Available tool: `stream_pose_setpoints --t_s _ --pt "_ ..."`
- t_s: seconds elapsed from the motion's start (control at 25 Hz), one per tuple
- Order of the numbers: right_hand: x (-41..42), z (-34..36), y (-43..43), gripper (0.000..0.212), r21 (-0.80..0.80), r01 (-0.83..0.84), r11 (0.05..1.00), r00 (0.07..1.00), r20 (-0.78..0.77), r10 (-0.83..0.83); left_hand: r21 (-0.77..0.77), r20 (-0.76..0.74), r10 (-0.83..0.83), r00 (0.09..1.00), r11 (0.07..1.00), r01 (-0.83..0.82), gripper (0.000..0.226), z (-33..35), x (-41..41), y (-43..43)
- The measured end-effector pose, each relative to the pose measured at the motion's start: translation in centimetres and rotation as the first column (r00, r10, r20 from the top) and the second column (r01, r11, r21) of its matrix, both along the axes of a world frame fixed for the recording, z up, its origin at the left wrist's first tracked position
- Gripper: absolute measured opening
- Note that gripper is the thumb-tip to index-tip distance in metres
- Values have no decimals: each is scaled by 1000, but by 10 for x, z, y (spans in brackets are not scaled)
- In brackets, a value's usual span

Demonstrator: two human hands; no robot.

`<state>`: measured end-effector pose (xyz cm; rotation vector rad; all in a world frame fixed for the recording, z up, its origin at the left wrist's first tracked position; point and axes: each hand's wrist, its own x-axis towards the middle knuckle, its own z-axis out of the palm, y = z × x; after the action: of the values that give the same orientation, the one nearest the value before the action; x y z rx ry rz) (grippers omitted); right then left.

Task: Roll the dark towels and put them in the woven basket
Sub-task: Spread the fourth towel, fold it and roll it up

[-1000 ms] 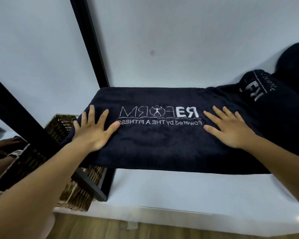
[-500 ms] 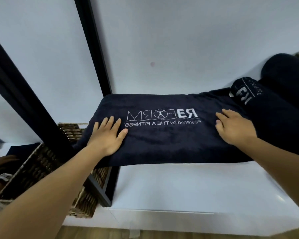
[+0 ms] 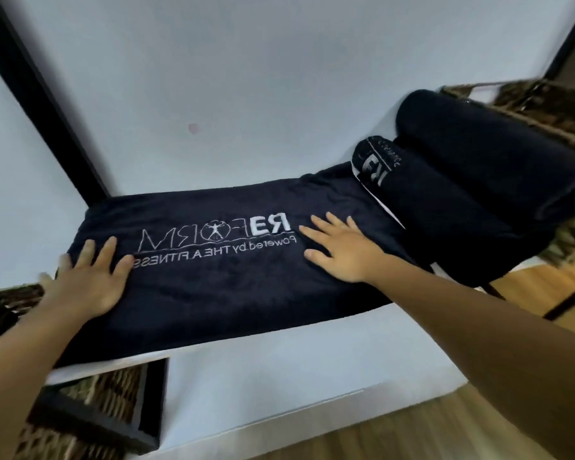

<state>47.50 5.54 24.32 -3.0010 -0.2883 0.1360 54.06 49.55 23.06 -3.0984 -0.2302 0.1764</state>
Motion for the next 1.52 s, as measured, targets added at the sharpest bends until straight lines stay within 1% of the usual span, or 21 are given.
stream_pose_setpoints --t_s 0.08,0.12,0.2,0.28,0.36,0.4,0.52,0.56,0.64,0.68,0.76,0.8,0.88,0.96,1.04,1.16,1.28,1.36,1.4,1.44,1.52 --pt "6 1 -8 62 47 -51 998 999 -9 52 121 31 -87 996 989 82 80 -12 12 15" --pt "9 2 -14 63 89 -73 993 997 1 74 107 29 -136 990 985 132 80 -13 15 15" --pt "12 1 -26 63 164 -74 984 997 34 70 10 119 -122 985 992 122 58 -21 15 5" --pt "11 -1 -25 65 156 79 985 992 88 -93 -45 147 -157 977 985 165 50 -16 -7 -10" --pt "2 -1 -21 70 89 277 957 956 79 -284 -29 82 -114 990 993 117 48 -9 -11 -9" --pt "-4 -1 -17 73 52 304 951 951 39 -306 -11 -2 -47 999 999 47 47 7 -10 -16" --pt "-22 1 -13 81 112 190 975 981 -50 -186 128 -151 33 988 992 -13 33 45 -11 -67" --pt "-25 5 -18 80 196 150 969 988 -54 -142 170 -121 -57 991 982 78 32 52 -12 -101" --pt "-32 12 -37 75 416 131 900 991 -47 -123 24 34 -342 939 940 341 39 50 -12 -175" --pt "-36 12 -49 71 492 141 859 989 -33 -143 -65 94 -471 877 876 477 44 46 -13 -222" --pt "-47 4 -67 67 426 138 894 984 47 -174 -184 103 -655 748 727 662 51 37 -6 -297" --pt "-51 -1 -70 66 337 131 932 979 103 -175 -192 77 -687 723 701 687 54 34 1 -326" --pt "-55 -8 -67 66 239 164 957 967 152 -204 -159 23 -664 748 736 658 59 22 28 -346" --pt "-53 -7 -61 68 232 277 932 940 135 -313 -108 5 -638 770 765 635 65 15 48 -340" --pt "-58 -10 -52 73 215 382 899 899 138 -416 -82 -15 -660 751 749 657 71 10 53 -324" --pt "-88 -18 -39 72 258 393 883 877 185 -444 -53 -20 -708 706 706 706 77 11 47 -298" --pt "-121 -25 -49 61 344 376 860 868 194 -457 -50 -42 -739 673 674 737 77 13 55 -291" --pt "-135 -27 -53 52 399 390 830 815 270 -513 -37 -16 -748 664 664 747 74 18 60 -298" --pt "-142 -29 -50 47 474 396 786 770 296 -566 -10 47 -789 613 613 790 70 22 56 -302" --pt "-149 -31 -46 43 594 397 700 712 282 -643 7 168 -846 507 515 857 64 26 48 -307" --pt "-156 -28 -40 32 823 371 431 574 162 -803 14 426 -875 229 259 966 49 31 14 -318"
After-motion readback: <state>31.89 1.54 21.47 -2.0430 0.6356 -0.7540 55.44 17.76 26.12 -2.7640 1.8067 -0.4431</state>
